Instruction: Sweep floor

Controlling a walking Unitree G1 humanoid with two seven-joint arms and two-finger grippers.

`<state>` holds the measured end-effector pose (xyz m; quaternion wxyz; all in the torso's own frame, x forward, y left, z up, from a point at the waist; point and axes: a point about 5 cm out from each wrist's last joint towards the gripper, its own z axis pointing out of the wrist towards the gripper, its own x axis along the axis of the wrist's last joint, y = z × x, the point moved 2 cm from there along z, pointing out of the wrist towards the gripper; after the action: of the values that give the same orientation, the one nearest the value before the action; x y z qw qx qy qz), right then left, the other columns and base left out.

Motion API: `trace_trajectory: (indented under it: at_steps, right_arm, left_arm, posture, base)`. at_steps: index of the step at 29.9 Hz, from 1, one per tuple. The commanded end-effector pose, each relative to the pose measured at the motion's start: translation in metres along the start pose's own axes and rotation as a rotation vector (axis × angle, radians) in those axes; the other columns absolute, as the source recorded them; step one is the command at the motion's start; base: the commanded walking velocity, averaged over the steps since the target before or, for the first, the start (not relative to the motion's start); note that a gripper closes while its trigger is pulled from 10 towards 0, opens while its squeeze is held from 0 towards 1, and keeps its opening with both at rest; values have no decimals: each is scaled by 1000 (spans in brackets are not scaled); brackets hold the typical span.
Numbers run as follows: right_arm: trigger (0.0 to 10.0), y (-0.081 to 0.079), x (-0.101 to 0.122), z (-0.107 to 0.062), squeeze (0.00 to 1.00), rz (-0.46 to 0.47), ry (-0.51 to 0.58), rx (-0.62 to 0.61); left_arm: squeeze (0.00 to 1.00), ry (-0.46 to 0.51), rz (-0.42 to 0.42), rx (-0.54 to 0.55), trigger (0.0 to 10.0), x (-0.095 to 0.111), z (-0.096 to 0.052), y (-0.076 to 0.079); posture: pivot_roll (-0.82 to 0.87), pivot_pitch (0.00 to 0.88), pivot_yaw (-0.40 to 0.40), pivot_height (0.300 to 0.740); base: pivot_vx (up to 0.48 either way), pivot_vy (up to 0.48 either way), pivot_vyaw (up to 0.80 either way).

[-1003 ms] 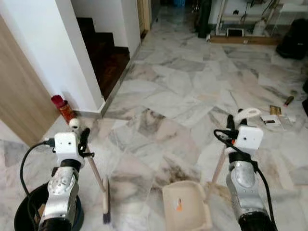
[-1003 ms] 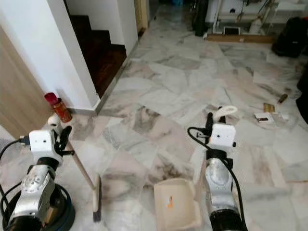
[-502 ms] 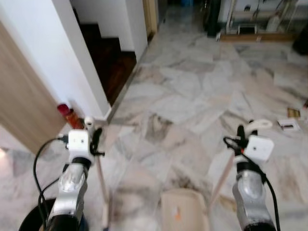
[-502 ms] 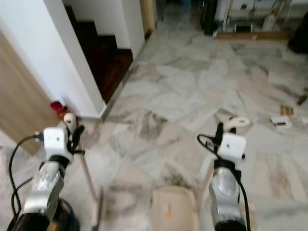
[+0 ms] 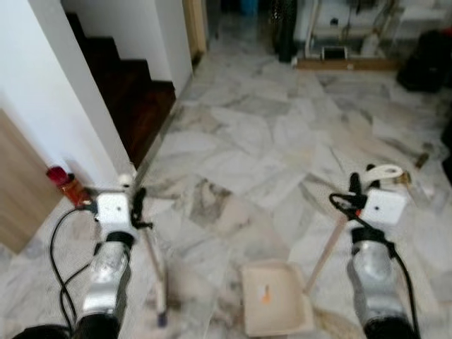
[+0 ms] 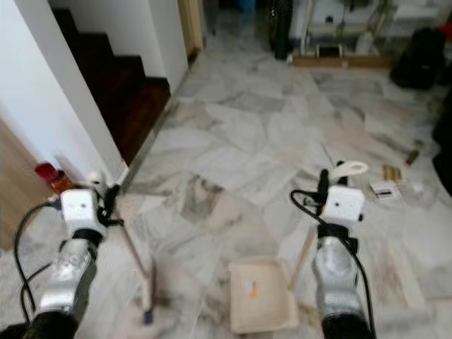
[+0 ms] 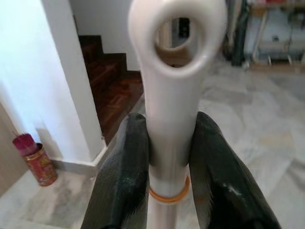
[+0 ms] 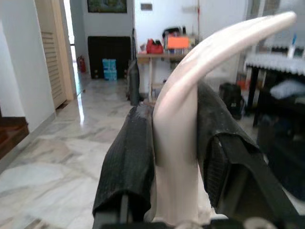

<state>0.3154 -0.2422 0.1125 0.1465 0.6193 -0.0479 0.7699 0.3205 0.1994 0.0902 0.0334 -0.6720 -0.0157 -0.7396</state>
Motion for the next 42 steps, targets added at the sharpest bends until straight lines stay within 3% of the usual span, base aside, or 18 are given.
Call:
trace_trajectory:
  at_steps: [1,4,8,15,19,21,24,29,42]
  right_arm:
    - [10000,1,8,0,0,13,26,11]
    - [10000,0,11,1,0,-1,31,33]
    - [10000,16,14,5,0,-58,29,72]
    - [10000,23,13,6,0,-67,19,29]
    - [10000,16,11,9,0,-37,13,14]
    - [10000,-3,9,9,0,-5,5,66]
    - [10000,-11,9,6,0,7,1,92]
    - [10000,-17,0,-4,0,30,-20,86]
    - [10000,-24,-4,-8,0,52,-32,82]
  left_arm:
    - [0,21,-2,37,10000,0,-7,-4]
    - [0,12,-16,50,10000,-4,-9,-3]
    - [0,8,-42,61,10000,-10,-18,9]
    - [0,-19,-37,40,10000,-15,-25,9]
    - [0,15,-16,10,10000,-4,-20,7]
    - [0,23,4,44,10000,-2,-19,-5]
    - [0,18,11,59,10000,-3,-21,-10]
    - [0,9,27,24,10000,-2,-22,-9]
    - [0,18,40,-1,10000,4,-16,-5]
  posture:
    - [-53,0,-49,740]
    - [-53,0,-49,740]
    - [-49,0,-99,740]
    - [-35,0,-61,740]
    - [15,0,-62,740]
    - [18,0,-66,740]
    - [18,0,-60,740]
    - [1,0,-16,740]
    - [9,0,-8,740]
  base:
    - [364,0,0]
    - [361,0,0]
    - [364,0,0]
    - [364,0,0]
    - [364,0,0]
    - [369,0,0]
    - [371,0,0]
    - [373,0,0]
    - [372,0,0]
